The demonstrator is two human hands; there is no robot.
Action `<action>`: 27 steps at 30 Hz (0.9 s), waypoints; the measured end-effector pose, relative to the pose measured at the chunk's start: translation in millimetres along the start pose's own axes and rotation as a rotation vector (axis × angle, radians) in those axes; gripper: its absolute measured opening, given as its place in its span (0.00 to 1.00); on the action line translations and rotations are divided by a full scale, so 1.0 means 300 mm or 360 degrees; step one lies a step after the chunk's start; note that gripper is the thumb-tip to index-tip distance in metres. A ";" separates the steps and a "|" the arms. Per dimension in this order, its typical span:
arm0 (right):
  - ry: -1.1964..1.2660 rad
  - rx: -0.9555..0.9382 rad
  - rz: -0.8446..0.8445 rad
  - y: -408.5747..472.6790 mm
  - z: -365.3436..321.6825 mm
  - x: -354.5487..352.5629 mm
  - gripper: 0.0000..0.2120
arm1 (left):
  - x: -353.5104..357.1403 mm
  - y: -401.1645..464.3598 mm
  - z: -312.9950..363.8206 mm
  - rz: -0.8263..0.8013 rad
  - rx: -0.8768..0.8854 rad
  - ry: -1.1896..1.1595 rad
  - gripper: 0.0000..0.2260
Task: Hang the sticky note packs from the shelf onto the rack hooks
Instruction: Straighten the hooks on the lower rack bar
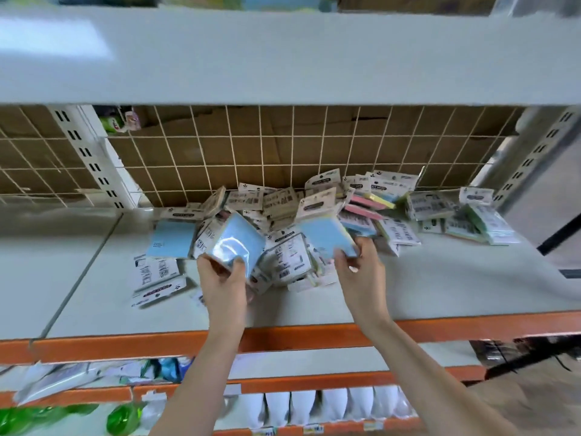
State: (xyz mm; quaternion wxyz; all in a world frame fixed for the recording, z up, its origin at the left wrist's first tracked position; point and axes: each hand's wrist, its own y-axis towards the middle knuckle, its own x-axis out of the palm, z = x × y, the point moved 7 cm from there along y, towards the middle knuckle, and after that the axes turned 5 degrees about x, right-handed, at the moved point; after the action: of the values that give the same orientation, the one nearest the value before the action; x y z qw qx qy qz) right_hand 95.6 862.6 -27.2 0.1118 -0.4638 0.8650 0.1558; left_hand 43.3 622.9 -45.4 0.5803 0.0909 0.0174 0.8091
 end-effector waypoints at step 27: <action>0.1103 0.0549 -0.0127 -0.186 0.260 -1.191 0.08 | 0.981 -1.067 0.201 -0.1546 -0.0640 -0.0269 0.25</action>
State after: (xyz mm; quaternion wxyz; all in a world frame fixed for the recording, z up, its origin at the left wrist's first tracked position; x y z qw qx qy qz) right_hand 340.7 1136.9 12.0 -0.1048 -0.4967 0.8462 -0.1623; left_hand 261.8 999.8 8.6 0.8935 0.0243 -0.1448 0.4244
